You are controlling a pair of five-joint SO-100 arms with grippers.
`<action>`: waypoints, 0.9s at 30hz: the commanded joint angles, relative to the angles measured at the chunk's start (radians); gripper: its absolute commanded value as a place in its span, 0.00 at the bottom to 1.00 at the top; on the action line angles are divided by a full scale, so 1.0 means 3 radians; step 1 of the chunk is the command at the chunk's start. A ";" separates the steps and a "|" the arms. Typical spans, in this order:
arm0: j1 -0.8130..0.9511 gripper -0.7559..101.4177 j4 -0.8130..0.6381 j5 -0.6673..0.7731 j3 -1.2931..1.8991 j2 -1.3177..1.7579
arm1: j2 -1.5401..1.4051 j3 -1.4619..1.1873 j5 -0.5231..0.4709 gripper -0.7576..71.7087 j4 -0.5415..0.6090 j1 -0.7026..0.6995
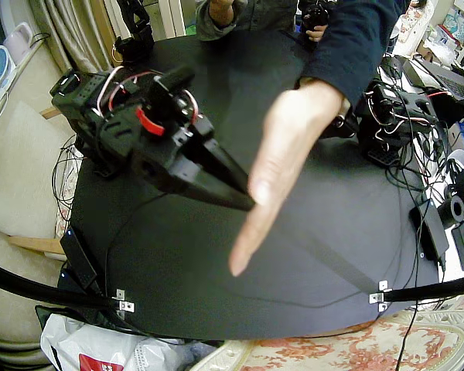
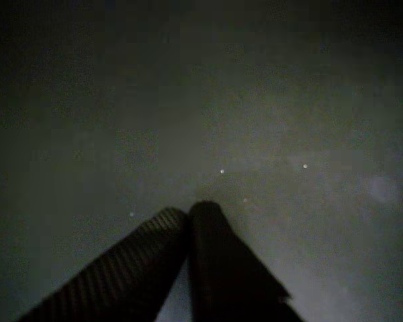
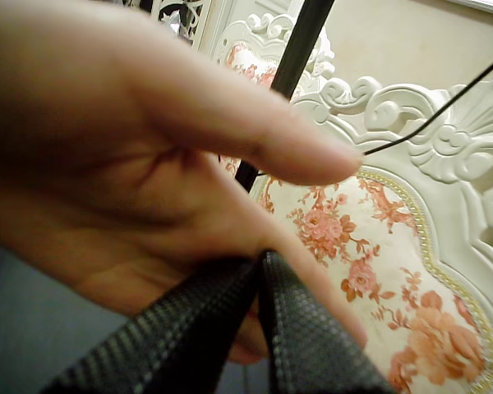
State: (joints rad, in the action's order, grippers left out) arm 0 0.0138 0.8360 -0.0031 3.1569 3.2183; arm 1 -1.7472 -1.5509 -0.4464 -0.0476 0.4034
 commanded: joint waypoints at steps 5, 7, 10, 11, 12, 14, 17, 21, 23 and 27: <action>0.0026 0.01 0.0015 -0.0036 0.0026 0.0072 | 0.0629 0.0762 0.0031 0.00 0.0174 -0.0138; 0.0026 0.01 0.0015 -0.0036 0.0026 0.0072 | 0.0598 0.0752 0.0026 0.00 0.0123 -0.0159; 0.0026 0.01 0.0015 -0.0036 0.0026 0.0072 | 0.0486 0.0726 -0.0010 0.00 -0.0010 -0.0189; 0.0026 0.01 0.0015 -0.0036 0.0026 0.0072 | 0.0383 0.0660 -0.0015 0.00 -0.0072 -0.0194; 0.0026 0.01 0.0015 -0.0031 0.0026 0.0072 | 0.0266 0.0547 -0.0005 0.00 -0.0107 -0.0199; 0.0026 0.01 0.0015 -0.0031 0.0026 0.0072 | -0.0210 0.0184 0.0082 0.00 -0.0322 -0.0205; 0.0015 0.01 0.0015 -0.0026 0.0026 0.0072 | -0.1534 -0.0363 0.0123 0.00 -0.1186 -0.0312; 0.0015 0.01 0.0015 -0.0026 0.0026 0.0072 | -0.2751 -0.0644 0.0256 0.00 -0.2142 -0.0516; 0.0015 0.01 0.0015 -0.0020 0.0026 0.0072 | -0.3319 -0.0859 0.0435 0.00 -0.2562 -0.0634; 0.0015 0.01 0.0015 -0.0020 0.0026 0.0072 | -0.3876 -0.0992 0.0767 0.00 -0.3523 -0.1018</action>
State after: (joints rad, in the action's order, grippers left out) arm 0 0.0138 0.8360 -0.0031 3.1569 3.2183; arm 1 -2.8532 -1.8331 -0.2439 -1.0140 0.1181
